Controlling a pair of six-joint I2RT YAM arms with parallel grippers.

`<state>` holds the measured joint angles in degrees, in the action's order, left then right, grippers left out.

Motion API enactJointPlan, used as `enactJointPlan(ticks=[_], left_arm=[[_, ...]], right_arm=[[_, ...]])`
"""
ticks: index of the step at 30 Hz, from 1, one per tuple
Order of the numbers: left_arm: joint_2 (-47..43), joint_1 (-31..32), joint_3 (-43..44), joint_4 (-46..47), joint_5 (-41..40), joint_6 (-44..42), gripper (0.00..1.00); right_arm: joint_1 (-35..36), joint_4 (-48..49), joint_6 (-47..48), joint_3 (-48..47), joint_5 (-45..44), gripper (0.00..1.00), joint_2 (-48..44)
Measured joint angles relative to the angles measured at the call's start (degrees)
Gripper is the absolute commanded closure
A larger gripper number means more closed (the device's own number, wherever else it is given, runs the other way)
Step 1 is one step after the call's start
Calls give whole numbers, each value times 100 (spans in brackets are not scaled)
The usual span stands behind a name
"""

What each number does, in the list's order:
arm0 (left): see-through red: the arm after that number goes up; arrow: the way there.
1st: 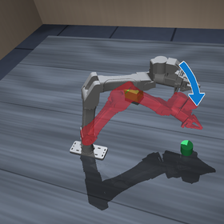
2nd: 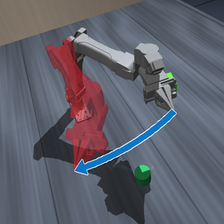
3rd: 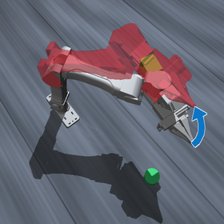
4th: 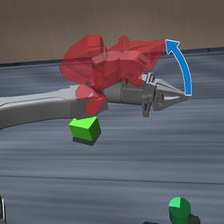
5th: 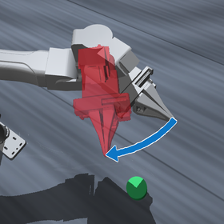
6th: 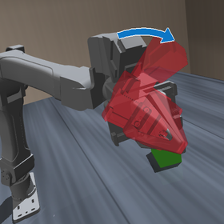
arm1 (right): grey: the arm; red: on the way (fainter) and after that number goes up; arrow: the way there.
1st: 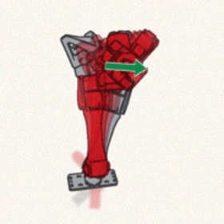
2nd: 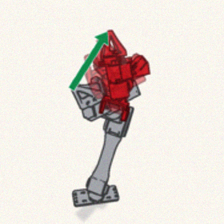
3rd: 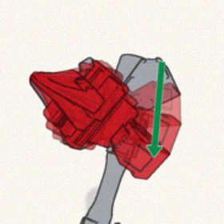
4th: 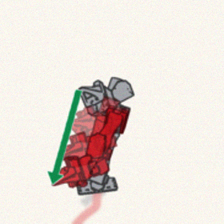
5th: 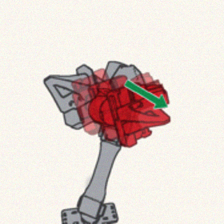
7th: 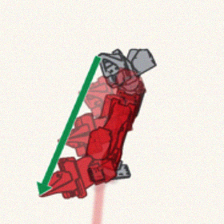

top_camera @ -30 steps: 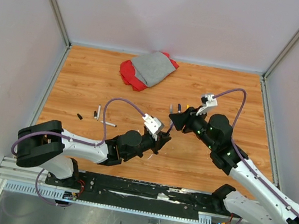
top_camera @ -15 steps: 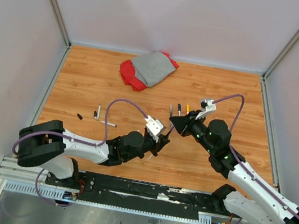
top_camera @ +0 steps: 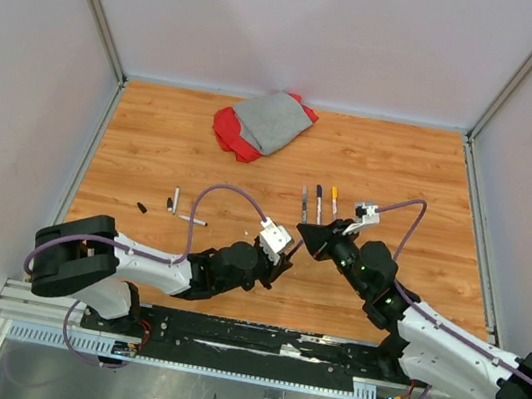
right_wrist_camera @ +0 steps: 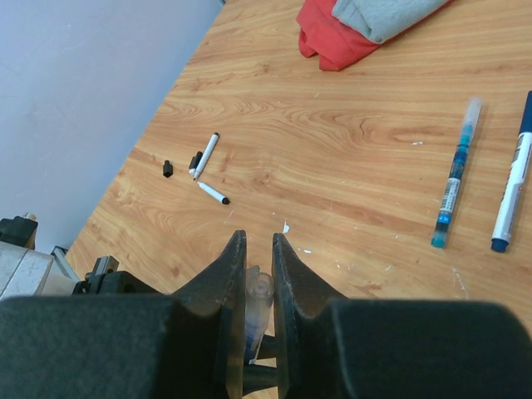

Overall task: Insert the pens into the pen caps
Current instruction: Press the pen cap onto the pen.

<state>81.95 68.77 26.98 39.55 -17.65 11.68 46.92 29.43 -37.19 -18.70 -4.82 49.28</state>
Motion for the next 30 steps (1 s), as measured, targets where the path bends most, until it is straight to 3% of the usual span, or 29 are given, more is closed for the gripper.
enactJointPlan(ticks=[12,20,30], left_arm=[[0,-2,-162,-549,-186,70,100],[0,-11,-262,-920,-247,125,99],[0,-22,-256,-970,-289,142,100]], right_arm=[[866,1156,-483,214,-1283,99,1200],[1202,1759,-723,227,-1694,100,1961],[1266,1471,-723,133,-1818,99,1814]])
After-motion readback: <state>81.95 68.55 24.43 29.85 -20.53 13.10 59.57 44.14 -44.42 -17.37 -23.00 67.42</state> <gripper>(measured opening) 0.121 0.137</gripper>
